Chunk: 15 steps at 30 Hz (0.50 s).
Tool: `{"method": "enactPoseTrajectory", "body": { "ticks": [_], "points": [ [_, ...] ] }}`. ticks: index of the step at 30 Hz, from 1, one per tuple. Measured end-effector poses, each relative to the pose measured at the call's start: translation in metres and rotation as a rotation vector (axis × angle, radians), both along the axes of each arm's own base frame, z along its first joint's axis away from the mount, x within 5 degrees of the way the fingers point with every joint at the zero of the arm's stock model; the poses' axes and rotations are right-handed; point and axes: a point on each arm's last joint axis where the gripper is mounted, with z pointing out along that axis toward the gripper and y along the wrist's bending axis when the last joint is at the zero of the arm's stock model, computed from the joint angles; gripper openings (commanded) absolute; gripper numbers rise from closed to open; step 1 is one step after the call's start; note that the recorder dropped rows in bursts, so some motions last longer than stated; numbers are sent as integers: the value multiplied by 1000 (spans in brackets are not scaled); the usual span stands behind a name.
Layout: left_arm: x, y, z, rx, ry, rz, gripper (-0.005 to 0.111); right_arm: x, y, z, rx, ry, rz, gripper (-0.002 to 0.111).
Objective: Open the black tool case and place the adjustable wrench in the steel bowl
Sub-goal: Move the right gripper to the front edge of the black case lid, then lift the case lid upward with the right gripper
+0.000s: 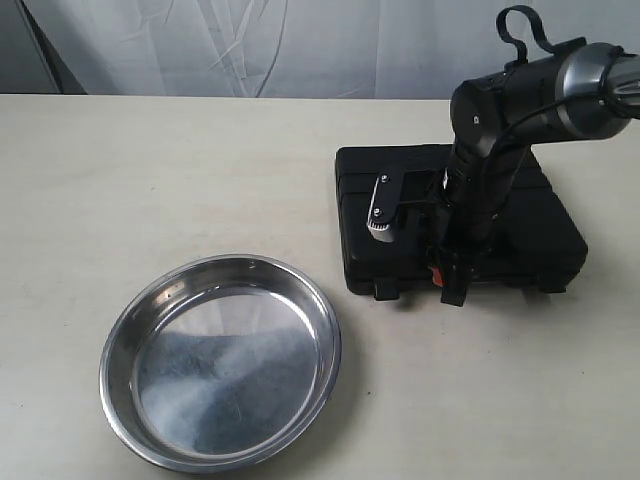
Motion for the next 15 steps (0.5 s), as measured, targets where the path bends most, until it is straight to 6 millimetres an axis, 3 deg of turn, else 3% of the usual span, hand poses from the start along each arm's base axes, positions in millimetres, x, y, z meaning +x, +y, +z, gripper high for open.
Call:
{"method": "enactPoseTrajectory", "body": {
  "ticks": [2, 8, 15],
  "points": [
    [0, 0, 0, 0, 0, 0, 0, 0, 0, 0, -6, -5, 20, -1],
    [0, 0, 0, 0, 0, 0, 0, -1, 0, 3, -8, -1, 24, -1],
    [0, 0, 0, 0, 0, 0, 0, -9, -3, 47, 35, -81, 17, -1]
  ]
}}
